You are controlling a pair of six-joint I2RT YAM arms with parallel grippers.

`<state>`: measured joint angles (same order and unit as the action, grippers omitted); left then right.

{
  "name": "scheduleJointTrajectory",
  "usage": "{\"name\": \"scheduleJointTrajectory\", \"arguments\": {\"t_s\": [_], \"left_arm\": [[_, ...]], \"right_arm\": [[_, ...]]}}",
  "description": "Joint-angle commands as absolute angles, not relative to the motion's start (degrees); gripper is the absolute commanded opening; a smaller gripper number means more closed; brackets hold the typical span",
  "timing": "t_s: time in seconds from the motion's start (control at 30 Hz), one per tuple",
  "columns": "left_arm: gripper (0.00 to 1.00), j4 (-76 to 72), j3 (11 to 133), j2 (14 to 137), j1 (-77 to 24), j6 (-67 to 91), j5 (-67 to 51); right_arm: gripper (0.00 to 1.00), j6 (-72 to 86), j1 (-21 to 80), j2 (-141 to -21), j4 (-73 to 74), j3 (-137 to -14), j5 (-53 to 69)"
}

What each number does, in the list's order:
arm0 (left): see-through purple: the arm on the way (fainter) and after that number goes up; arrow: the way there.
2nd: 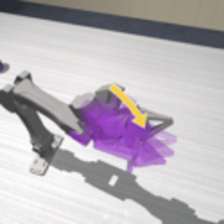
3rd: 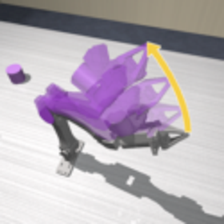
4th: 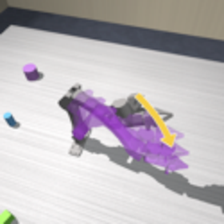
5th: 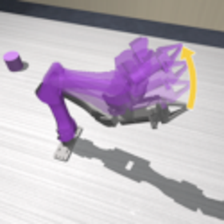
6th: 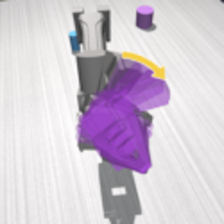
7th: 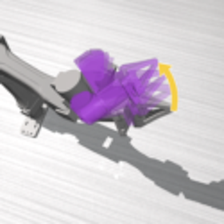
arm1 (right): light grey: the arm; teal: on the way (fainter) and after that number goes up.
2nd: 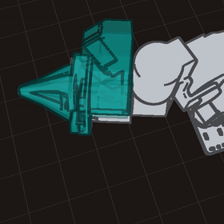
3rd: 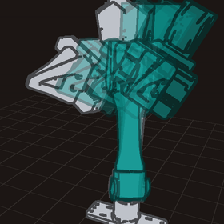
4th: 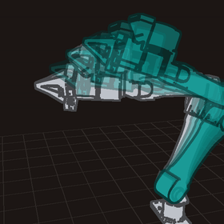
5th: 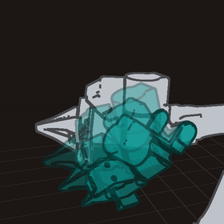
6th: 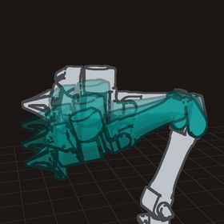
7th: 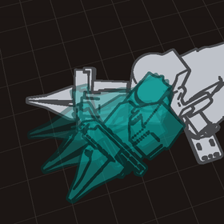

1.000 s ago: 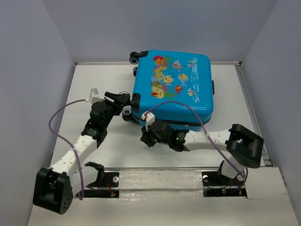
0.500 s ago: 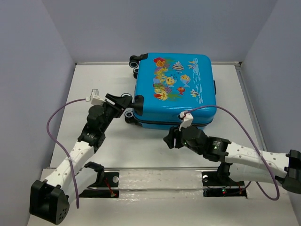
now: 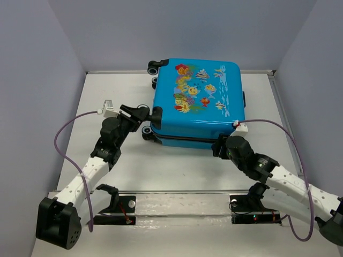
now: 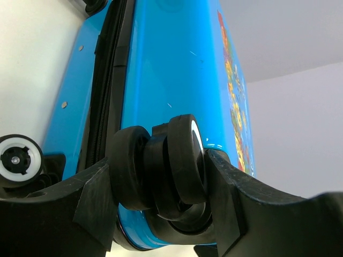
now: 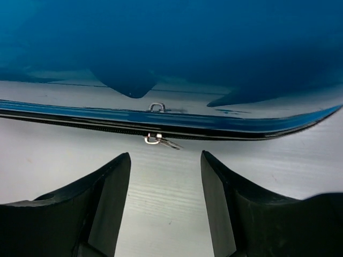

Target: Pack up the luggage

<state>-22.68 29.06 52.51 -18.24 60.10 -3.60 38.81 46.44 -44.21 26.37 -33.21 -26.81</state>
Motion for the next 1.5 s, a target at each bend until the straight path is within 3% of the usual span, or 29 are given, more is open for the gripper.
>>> {"name": "scheduleJointTrajectory", "arguments": {"t_s": [0.0, 0.3, 0.5, 0.53, 0.6, 0.77, 0.9, 1.03, 1.07, 1.27, 1.33, 1.37, 1.4, 1.47], "left_arm": [[0.06, -26.37, 29.01, 53.7, -17.49, 48.6, -2.19], [0.06, -28.39, 25.32, 54.4, -17.58, 49.66, -5.27], [0.06, -28.39, 24.7, 53.88, -17.58, 49.66, -6.06], [0.06, -28.39, 24.7, 53.79, -17.58, 49.66, -6.15], [0.06, -28.3, 24.7, 53.61, -17.58, 49.57, -6.24], [0.06, -28.04, 24.43, 53.52, -17.58, 49.57, -6.15], [0.06, -28.04, 24.35, 53.53, -17.58, 49.57, -6.15], [0.06, -28.3, 24.43, 53.7, -18.97, 50.18, -6.24], [0.06, -29.08, 24.61, 54.05, -19.77, 50.71, -5.81], [0.06, -29.62, 28.47, 56.42, -26.01, 51.33, -4.04], [0.06, -29.45, 29.79, 56.34, -26.02, 49.59, -4.66], [0.06, -27.96, 31.19, 56.34, -25.93, 47.66, -5.09], [0.06, -21.25, 33.29, 55.47, -26.01, 46.68, -2.23], [0.06, -21.36, 32.7, 54.06, -25.49, 45.19, -3.77]], "right_arm": [[0.59, 32.18, 45.88, -43.24, 6.97, -27.18, -26.81], [0.44, 26.19, 45.35, -47.2, -14.12, -21.63, -30.85], [0.46, 24.7, 45.35, -49.39, -20.56, -20.04, -32.78], [0.44, 24.61, 45.35, -49.66, -20.91, -19.95, -32.96], [0.28, 24.43, 45.35, -49.83, -21.62, -19.78, -33.83], [0.2, 24.7, 45.35, -49.13, -21.62, -18.99, -36.03], [0.07, 24.61, 45.35, -49.74, -21.62, -18.81, -36.56], [0.07, 22.59, 45.35, -52.2, -22.67, -20.03, -32.36], [0.07, 22.76, 45.35, -55.08, -24.07, -21.17, -26.51], [0.07, 19.52, 67.36, -75.29, -27.78, -34.51, -19.8], [0.07, 17.59, 71.78, -84.32, -27.34, -43.13, -16.98], [0.07, 17.67, 73.72, -86.29, -25.68, -45.5, -20.97], [0.07, 16.01, 74.35, -87.35, -24.62, -47.53, -19.53], [0.07, 15.39, 74.36, -88.42, -27.05, -47.03, -14.36]]}}
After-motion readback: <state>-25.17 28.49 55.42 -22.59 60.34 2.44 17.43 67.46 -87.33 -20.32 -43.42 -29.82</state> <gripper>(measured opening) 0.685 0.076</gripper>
